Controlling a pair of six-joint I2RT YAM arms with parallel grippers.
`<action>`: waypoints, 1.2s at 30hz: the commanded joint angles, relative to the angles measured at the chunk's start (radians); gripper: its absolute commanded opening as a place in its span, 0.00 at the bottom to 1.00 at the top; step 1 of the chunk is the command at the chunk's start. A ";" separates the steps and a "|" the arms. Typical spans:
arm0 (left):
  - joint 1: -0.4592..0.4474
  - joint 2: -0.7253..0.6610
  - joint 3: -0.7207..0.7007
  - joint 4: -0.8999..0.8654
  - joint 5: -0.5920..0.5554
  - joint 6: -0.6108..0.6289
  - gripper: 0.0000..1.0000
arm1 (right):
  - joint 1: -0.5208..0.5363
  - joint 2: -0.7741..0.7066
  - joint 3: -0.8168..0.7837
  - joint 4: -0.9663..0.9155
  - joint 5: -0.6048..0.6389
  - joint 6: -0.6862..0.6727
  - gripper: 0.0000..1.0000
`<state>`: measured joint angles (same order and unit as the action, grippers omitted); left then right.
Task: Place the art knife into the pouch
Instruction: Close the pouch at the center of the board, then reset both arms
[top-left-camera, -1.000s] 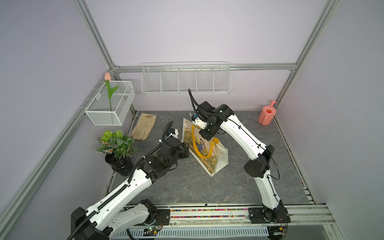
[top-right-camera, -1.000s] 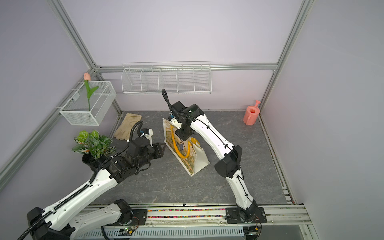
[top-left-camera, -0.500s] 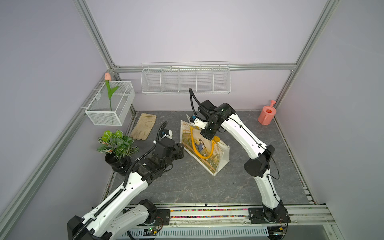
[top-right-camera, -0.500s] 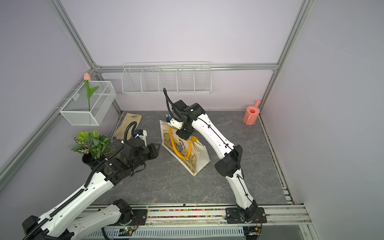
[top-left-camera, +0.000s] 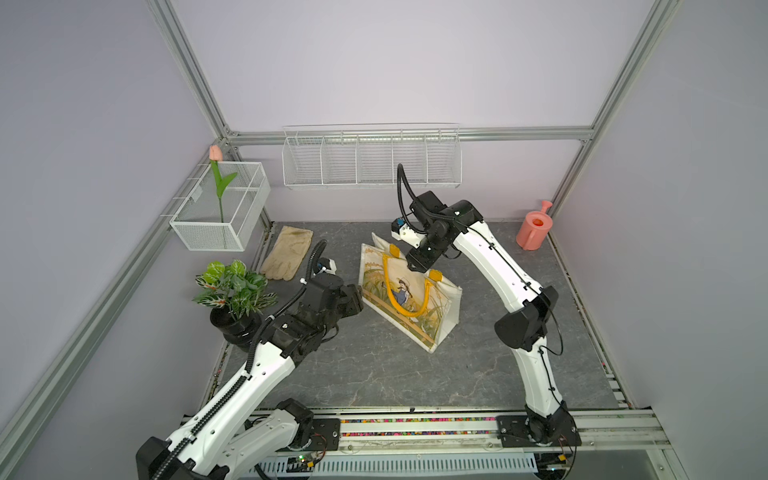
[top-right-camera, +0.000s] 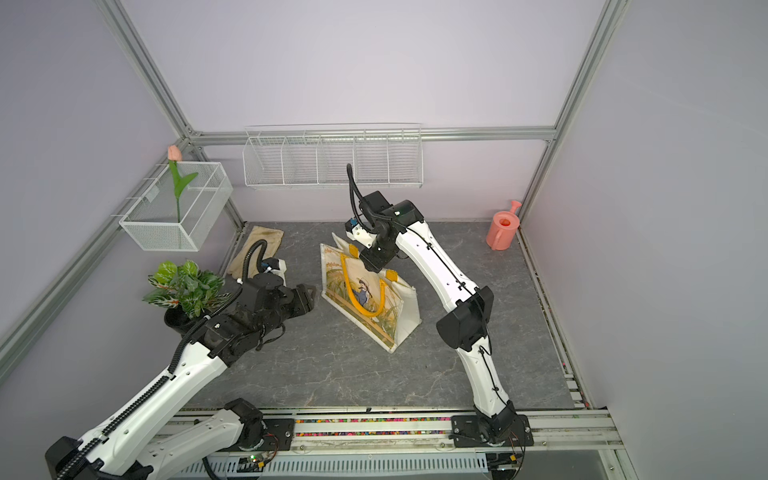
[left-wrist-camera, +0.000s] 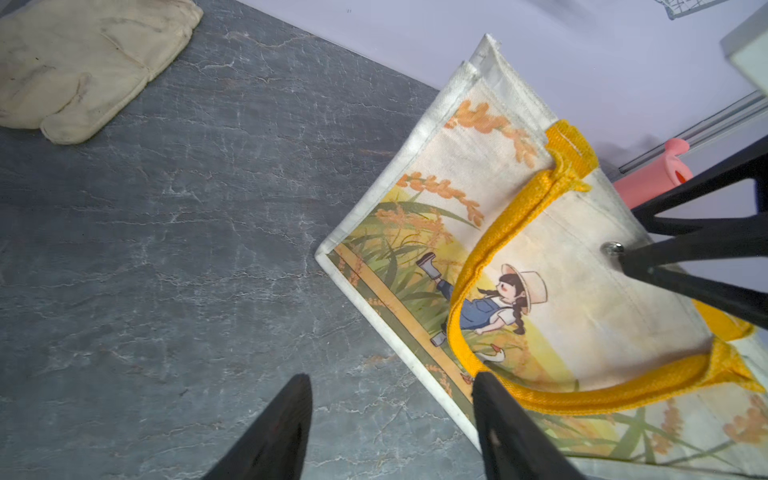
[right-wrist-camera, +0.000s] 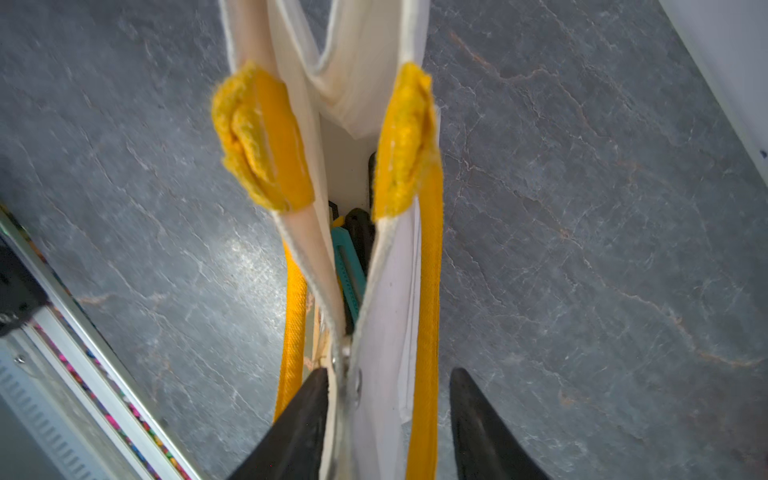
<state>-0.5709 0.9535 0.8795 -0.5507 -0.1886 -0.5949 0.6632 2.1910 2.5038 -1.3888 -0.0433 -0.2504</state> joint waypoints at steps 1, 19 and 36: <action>0.028 -0.020 0.040 -0.048 -0.027 0.033 0.72 | 0.004 -0.129 -0.008 0.069 -0.017 0.010 0.63; 0.178 0.011 0.116 -0.076 -0.071 0.156 1.00 | -0.285 -0.701 -0.878 0.655 0.107 0.160 0.89; 0.279 0.231 -0.063 0.392 -0.214 0.299 0.99 | -0.566 -0.895 -1.964 1.761 0.376 0.319 0.89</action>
<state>-0.2943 1.1198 0.8288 -0.3279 -0.3664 -0.3546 0.0998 1.3071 0.6525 0.0223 0.2821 0.0532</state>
